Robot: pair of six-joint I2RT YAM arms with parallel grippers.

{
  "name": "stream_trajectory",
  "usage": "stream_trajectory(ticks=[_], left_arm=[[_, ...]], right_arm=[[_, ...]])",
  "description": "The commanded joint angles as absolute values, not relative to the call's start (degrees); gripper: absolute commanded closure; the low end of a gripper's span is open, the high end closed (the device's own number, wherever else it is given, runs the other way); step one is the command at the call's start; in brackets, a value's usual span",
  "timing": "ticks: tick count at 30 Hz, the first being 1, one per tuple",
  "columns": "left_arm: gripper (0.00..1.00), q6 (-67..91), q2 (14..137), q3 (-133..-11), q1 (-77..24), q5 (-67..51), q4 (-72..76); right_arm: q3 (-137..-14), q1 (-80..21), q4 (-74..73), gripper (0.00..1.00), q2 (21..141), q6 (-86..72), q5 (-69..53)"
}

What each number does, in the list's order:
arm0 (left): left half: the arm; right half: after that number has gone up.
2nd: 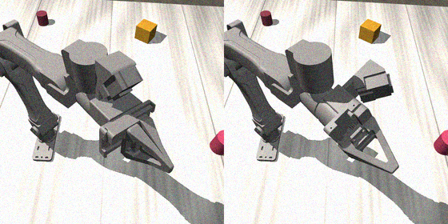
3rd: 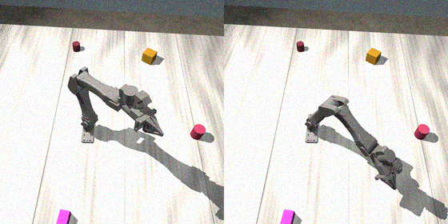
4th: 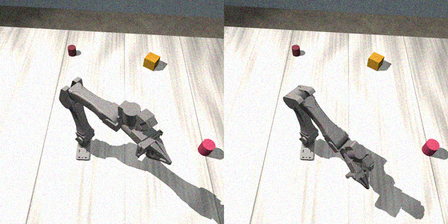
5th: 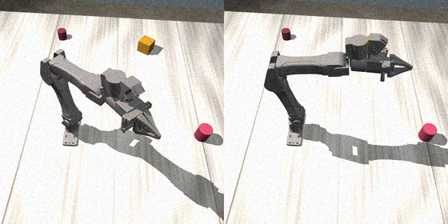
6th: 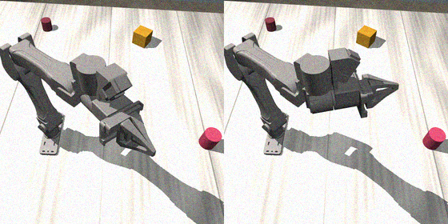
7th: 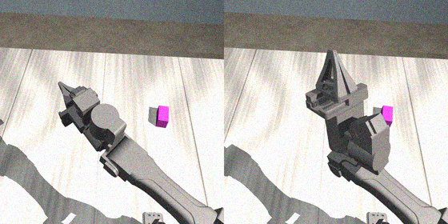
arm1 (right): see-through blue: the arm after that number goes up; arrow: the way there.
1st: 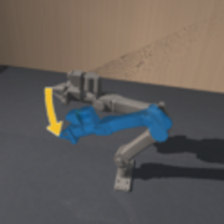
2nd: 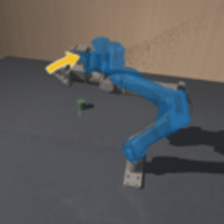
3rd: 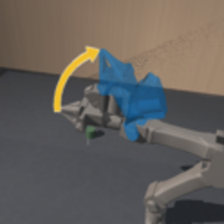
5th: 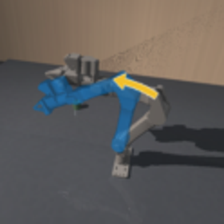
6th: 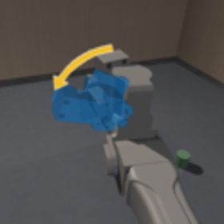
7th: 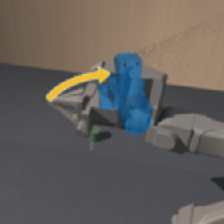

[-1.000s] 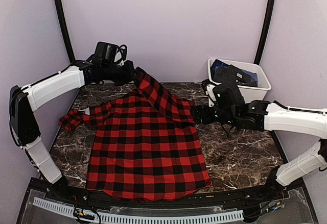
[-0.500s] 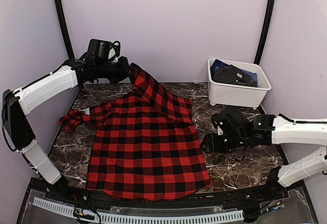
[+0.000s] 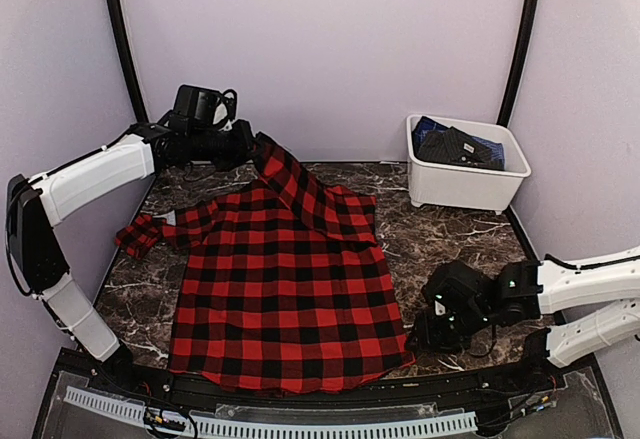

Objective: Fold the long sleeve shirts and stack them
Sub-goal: Pick up the flattened shirt from the center of the board.

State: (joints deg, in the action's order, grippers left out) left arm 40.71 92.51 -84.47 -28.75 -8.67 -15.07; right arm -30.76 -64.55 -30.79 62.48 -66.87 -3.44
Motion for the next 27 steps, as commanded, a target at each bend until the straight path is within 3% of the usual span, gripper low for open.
stream_trajectory(ticks=[1, 10, 17, 27], left_arm=[[1.00, 40.0, 89.2, -83.3, -28.4, -9.2, -12.9], [1.00, 39.8, 88.4, -81.9, -28.3, -8.9, -12.6], [1.00, 38.4, 88.0, -82.3, -28.0, -6.9, -12.5], [1.00, 35.7, 87.8, -86.5, -23.3, -4.1, -16.1]], right_arm=[[-28.1, -65.4, -24.2, 0.59, 63.9, -70.6, -7.0], [-25.0, -65.4, -18.6, 0.76, 65.8, -72.6, -9.5], [-26.4, -65.5, -20.9, 1.00, 64.6, -71.6, -7.6], [-36.4, -69.4, -27.1, 1.00, 66.5, -62.3, -0.7]])
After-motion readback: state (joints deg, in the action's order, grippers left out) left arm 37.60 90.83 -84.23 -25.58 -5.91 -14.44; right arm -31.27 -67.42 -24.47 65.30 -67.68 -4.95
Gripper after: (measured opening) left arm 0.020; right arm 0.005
